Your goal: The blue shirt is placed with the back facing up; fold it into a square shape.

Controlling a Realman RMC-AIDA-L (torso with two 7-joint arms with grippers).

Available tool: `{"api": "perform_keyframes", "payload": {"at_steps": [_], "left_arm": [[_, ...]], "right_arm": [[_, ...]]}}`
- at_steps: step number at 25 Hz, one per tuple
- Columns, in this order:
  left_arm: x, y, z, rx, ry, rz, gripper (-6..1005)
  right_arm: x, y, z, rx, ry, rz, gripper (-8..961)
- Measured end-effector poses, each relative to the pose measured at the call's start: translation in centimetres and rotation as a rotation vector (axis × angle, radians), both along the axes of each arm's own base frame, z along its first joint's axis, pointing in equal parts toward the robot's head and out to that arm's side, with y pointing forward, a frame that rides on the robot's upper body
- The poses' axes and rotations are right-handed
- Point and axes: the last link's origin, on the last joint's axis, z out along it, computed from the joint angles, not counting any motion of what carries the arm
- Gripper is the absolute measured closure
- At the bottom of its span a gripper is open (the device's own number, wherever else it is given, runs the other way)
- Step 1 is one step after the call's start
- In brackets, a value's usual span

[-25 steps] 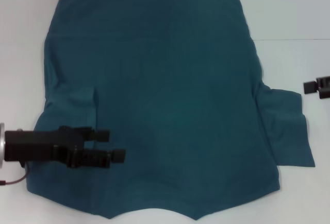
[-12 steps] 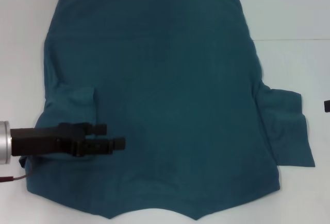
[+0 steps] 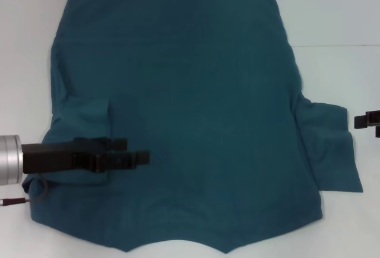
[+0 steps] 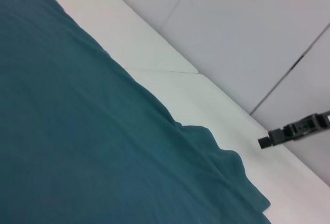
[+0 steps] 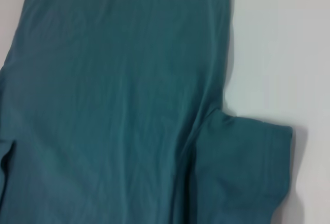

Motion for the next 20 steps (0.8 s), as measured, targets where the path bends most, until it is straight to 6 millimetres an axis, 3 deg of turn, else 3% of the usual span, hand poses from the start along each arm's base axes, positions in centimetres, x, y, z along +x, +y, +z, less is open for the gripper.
{"api": "perform_keyframes", "payload": {"at_steps": [10, 20], "left_arm": [[0.3, 0.4, -1.8, 0.041, -0.010, 0.045, 52], [-0.1, 0.8, -1.7, 0.093, -0.052, 0.094, 52]], "right_arm": [[1.0, -0.2, -1.9, 0.005, 0.013, -0.051, 210], [1.4, -0.1, -3.2, 0.038, 0.051, -0.116, 216]]}}
